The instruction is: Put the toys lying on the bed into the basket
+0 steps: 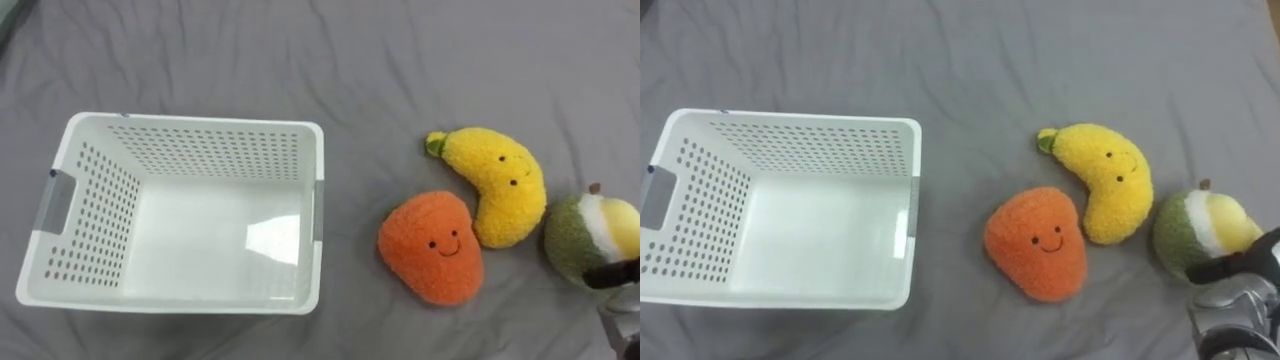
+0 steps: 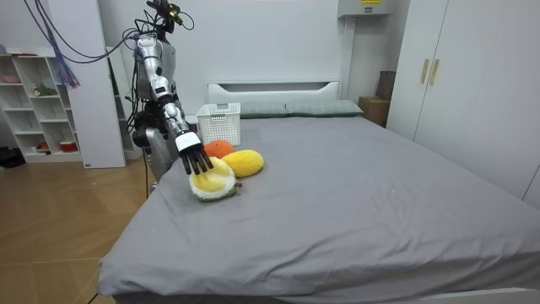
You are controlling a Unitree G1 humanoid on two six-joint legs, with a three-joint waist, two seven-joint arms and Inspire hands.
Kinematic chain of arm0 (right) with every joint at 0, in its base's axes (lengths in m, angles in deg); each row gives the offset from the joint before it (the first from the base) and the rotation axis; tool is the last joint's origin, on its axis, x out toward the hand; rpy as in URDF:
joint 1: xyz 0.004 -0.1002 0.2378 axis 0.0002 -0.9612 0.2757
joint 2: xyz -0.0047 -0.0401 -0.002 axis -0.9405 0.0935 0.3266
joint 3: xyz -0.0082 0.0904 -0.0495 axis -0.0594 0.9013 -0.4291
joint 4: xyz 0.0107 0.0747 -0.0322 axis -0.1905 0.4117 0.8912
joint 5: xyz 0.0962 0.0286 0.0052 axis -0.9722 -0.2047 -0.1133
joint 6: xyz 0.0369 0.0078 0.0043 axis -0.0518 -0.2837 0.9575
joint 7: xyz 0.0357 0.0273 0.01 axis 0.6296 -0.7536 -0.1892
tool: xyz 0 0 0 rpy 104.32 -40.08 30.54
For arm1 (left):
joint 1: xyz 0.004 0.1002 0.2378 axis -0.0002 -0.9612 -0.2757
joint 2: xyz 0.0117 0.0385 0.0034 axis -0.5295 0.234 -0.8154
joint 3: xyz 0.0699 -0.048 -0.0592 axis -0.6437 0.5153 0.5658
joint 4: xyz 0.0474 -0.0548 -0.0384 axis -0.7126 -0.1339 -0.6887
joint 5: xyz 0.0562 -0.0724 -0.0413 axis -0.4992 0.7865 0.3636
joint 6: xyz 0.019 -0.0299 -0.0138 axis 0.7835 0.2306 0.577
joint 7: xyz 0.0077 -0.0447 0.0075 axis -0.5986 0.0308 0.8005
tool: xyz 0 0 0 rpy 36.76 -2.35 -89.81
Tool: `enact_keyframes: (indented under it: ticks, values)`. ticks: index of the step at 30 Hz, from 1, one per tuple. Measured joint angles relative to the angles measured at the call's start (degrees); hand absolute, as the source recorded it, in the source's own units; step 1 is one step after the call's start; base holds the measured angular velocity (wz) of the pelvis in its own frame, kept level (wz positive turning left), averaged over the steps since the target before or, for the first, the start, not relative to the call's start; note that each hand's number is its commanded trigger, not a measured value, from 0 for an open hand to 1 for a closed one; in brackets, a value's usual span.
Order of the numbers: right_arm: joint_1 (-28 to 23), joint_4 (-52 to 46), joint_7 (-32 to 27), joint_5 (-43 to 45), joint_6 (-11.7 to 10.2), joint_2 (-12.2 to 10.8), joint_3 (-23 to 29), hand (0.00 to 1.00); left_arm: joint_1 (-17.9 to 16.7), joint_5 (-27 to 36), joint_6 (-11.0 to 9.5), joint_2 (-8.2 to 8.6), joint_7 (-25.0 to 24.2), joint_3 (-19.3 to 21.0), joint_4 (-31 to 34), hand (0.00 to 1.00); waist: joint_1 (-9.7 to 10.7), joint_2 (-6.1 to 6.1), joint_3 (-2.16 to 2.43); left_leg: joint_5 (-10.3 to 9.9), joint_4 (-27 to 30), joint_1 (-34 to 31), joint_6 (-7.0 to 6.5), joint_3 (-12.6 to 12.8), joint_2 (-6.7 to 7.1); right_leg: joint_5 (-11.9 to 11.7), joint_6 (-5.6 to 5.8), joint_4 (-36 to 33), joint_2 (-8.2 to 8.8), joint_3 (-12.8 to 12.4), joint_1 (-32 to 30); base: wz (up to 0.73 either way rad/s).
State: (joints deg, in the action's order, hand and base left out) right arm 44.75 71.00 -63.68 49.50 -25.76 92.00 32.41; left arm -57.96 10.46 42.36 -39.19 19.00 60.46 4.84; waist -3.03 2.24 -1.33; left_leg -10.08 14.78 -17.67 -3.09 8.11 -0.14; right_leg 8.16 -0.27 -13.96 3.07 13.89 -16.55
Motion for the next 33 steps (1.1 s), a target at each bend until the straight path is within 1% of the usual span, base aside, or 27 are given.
enact_keyframes:
  ticks: [2,4,6,9,11,13,16,18,19,21,22,23,24,25,27,29,33]
  values:
    - [0.39,0.01,-0.41,0.62,0.00,0.99,0.00,0.00,0.47,1.02,-0.05,0.03,-0.07,-0.02,-0.14,0.00,-0.57,0.01,-0.01,0.10,0.00,-0.56,-0.09,0.49,0.00,0.00,0.00,-0.42,0.01,-0.54,-0.96,-0.12]
    - [1.23,-0.03,-1.02,1.07,0.00,1.56,-0.02,0.00,0.42,1.28,-0.18,0.04,-0.18,-0.02,-0.19,0.00,-0.66,0.06,-0.05,0.16,-0.01,-1.02,-0.14,0.72,0.00,0.00,0.00,-0.90,0.00,-1.08,-1.80,-0.12]
    - [1.57,-0.05,-2.25,1.32,0.00,2.20,-0.03,0.00,0.52,1.31,-0.46,0.03,-0.50,-0.02,-0.18,0.00,-0.66,0.18,-0.12,0.28,0.02,-1.65,-0.16,0.72,0.01,-0.05,-0.07,-0.96,0.02,-1.09,-2.44,-0.03]
    - [1.98,-0.05,-3.40,1.33,0.00,2.22,-0.05,0.00,0.57,1.43,-0.85,0.03,-0.83,-0.03,-0.17,0.00,-0.67,0.57,-0.52,0.42,0.03,-2.32,-0.12,0.78,-0.02,-0.12,-0.19,-0.97,0.02,-1.08,-3.13,0.00]
    - [2.28,-0.05,-3.81,1.33,-0.02,2.24,-0.12,0.00,0.79,1.80,-0.84,0.04,-1.29,-0.17,-0.17,0.00,-0.67,0.68,-0.64,0.51,0.10,-3.06,-0.13,0.85,-0.03,-0.18,-0.29,-0.99,-0.01,-1.07,-3.83,0.00]
    - [2.28,-0.04,-4.01,1.33,-0.03,2.24,-0.61,0.00,0.89,2.00,-0.84,0.03,-1.44,-0.81,-0.17,0.00,-0.72,0.68,-0.64,0.52,0.11,-3.50,-0.14,0.88,-0.02,-0.19,-0.30,-1.00,-0.01,-1.10,-4.30,0.00]
    - [2.27,0.10,-4.09,1.27,-0.05,2.24,-0.80,0.00,1.49,2.15,-0.76,0.06,-1.69,-1.27,-0.20,0.00,-0.96,0.43,-0.79,0.52,0.13,-3.86,-0.14,0.88,-0.02,-0.19,-0.31,-0.90,-0.01,-1.02,-4.61,0.00]
    - [2.27,0.29,-4.09,1.23,-0.05,2.24,-2.02,0.00,1.62,2.16,-0.70,0.07,-1.74,-1.45,-0.19,0.00,-1.32,0.26,-0.88,0.52,0.13,-3.87,-0.14,0.90,-0.03,-0.19,-0.31,-0.85,0.03,-1.04,-4.60,0.00]
    - [2.26,0.47,-4.09,1.23,-0.05,2.24,-2.37,0.02,1.63,2.16,-0.70,0.05,-1.76,-1.87,-0.18,0.00,-1.42,0.22,-0.90,0.52,0.13,-3.87,-0.14,0.90,-0.04,-0.19,-0.31,-0.85,0.05,-1.04,-4.61,0.00]
    - [2.24,0.81,-3.99,1.23,-0.03,2.24,-2.94,0.35,1.66,2.15,-0.71,0.15,-1.79,-2.42,-0.07,0.00,-1.64,0.06,-0.97,0.52,0.12,-3.91,-0.14,0.88,-0.04,-0.19,-0.30,-0.86,0.27,-0.99,-4.64,0.02]
    - [2.23,0.82,-3.73,1.21,-0.01,2.24,-3.11,0.62,1.81,2.17,-0.71,0.16,-1.81,-2.48,0.03,0.00,-1.64,-0.10,-0.96,0.52,0.13,-4.16,-0.13,0.61,-0.04,-0.19,-0.30,-0.86,0.30,-0.82,-4.77,0.06]
    - [2.24,0.92,-3.17,1.16,0.01,2.24,-3.25,0.82,2.25,2.48,-0.71,0.13,-1.86,-2.47,0.00,0.00,-1.75,-0.19,-0.92,0.54,0.17,-4.63,-0.12,0.43,-0.03,-0.19,-0.30,-0.90,0.31,-0.76,-5.13,0.09]
    - [2.32,0.93,-2.50,1.24,0.01,2.24,-3.26,0.97,2.78,2.67,-0.71,0.14,-1.88,-2.47,-0.07,0.00,-1.81,-0.26,-0.93,0.54,0.50,-5.29,-0.12,0.21,-0.01,-0.19,-0.30,-0.97,0.36,-0.57,-5.63,0.10]
    - [2.33,0.97,-2.00,1.31,0.01,2.24,-3.26,1.00,2.94,3.16,-0.71,0.16,-1.88,-2.48,-0.10,0.00,-1.78,-0.37,-0.94,0.54,0.77,-5.66,-0.12,-0.04,0.01,-0.19,-0.31,-0.97,0.42,-0.18,-5.74,0.16]
    - [2.32,2.46,-0.09,1.22,0.09,2.23,-3.93,1.00,3.12,3.18,-0.74,0.16,-1.99,-2.57,-0.05,0.00,-1.93,-0.64,-0.92,0.58,0.86,-5.92,-0.14,-0.49,0.09,-0.19,-0.31,-1.00,0.52,0.42,-5.76,0.12]
    - [2.35,2.75,0.59,1.17,0.68,2.24,-4.49,1.00,3.13,3.17,-0.81,0.15,-2.20,-2.97,-0.06,0.00,-2.04,-0.84,-0.94,0.58,0.89,-5.96,-0.15,-0.58,0.11,-0.19,-0.31,-1.00,0.53,0.49,-5.75,0.02]
    - [2.77,2.75,1.98,1.20,0.87,2.68,-4.46,1.00,3.22,3.16,-0.84,0.13,-2.44,-3.31,-0.07,0.00,-1.94,-0.93,-0.90,0.60,0.96,-5.98,-0.13,-0.57,0.07,-0.20,-0.32,-1.00,0.49,0.49,-5.73,0.00]
